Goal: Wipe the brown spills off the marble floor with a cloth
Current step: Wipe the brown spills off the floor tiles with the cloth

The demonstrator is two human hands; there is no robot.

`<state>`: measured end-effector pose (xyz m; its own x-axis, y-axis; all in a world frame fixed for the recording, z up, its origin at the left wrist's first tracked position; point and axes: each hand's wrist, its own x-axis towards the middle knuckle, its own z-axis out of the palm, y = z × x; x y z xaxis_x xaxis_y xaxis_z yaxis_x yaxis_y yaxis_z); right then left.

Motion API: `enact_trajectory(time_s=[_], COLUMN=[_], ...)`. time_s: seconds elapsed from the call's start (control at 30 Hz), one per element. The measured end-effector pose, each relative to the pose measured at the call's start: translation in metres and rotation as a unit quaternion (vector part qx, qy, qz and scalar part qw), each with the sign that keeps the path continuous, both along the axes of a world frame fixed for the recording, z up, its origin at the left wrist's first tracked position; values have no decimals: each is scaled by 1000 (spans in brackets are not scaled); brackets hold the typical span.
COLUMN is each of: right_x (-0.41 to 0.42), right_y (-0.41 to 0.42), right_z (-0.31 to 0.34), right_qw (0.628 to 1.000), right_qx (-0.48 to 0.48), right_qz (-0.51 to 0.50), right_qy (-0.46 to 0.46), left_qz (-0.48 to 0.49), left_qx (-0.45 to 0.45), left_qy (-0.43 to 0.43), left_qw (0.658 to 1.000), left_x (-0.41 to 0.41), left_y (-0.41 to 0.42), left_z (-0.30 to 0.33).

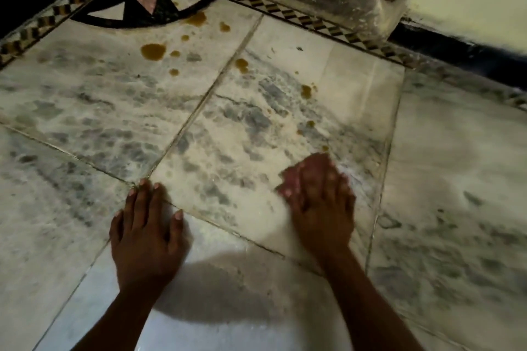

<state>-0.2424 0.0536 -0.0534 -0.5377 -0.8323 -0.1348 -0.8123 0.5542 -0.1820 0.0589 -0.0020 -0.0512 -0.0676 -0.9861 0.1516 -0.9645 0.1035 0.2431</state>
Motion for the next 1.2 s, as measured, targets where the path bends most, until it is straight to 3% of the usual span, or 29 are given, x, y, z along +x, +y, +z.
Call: enact_trajectory(time_s=[0.17, 0.27, 0.4, 0.53, 0.6, 0.67, 0.83, 0.93, 1.03, 1.13, 1.2], right_x=[-21, 13, 34, -16, -33, -34, -20, -23, -51, -78, -86], right_y=[-56, -63, 9, 53, 26, -7, 0, 60, 86, 49, 8], right_z=[1, -6, 2, 2, 2, 2, -1, -1, 3, -5, -9], right_qw=[995, 999, 991, 997, 986, 978, 998, 996, 998, 984, 982], right_qx=[-17, -35, -50, -53, -99, -133, -31, -24, -61, -88, -82], right_qz=[-92, 2, 126, -49, -137, -162, 48, 86, -25, -151, -167], right_qy=[-25, -15, -3, 1, 5, -5, 11, 15, -3, 18, 14], left_qz=[-2, -3, 3, -4, -2, -9, -3, -1, -35, -132, -142], left_qx=[5, 4, 8, 9, 6, 7, 9, 32, 40, 24, 26], left_qy=[-3, -2, 3, -2, -5, -4, -24, -74, -48, -13, 8], left_qw=[1000, 1000, 1000, 1000, 1000, 1000, 1000, 997, 997, 991, 989], left_x=[1, 2, 3, 4, 4, 4, -1, -7, -26, -62, -80], left_y=[-1, -3, -2, -5, -6, -6, 0, -5, -22, -31, -27], left_z=[-1, 0, 0, -3, -2, -1, 3, 9, 16, 10, 2])
